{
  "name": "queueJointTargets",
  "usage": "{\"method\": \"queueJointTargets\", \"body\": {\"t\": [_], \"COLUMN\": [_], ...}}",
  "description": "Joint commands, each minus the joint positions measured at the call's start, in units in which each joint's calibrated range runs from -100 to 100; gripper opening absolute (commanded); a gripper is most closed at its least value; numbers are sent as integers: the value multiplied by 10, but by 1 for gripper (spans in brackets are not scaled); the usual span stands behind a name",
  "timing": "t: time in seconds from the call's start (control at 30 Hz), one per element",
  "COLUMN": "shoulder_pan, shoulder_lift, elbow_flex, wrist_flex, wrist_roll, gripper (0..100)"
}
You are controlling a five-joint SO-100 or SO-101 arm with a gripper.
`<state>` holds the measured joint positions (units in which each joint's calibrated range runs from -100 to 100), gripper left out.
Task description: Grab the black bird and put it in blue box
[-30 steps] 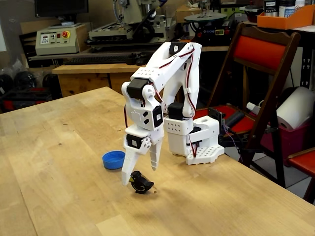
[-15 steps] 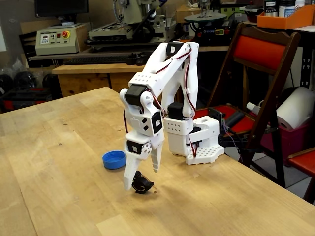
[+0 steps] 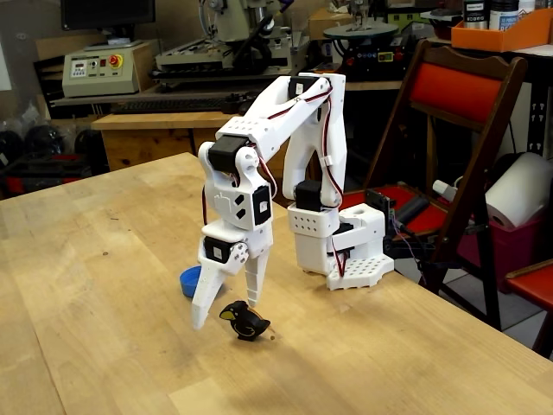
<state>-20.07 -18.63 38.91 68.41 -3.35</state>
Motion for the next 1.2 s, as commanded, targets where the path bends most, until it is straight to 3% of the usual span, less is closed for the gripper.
{"method": "queueJointTargets", "body": {"t": [0.0, 1.17], "shoulder_pan": [1, 7], "shoulder_lift": [-7, -4], "elbow_flex": [-29, 59], "wrist_flex": [0, -4], "wrist_roll": [1, -1], "gripper": [43, 43]}}
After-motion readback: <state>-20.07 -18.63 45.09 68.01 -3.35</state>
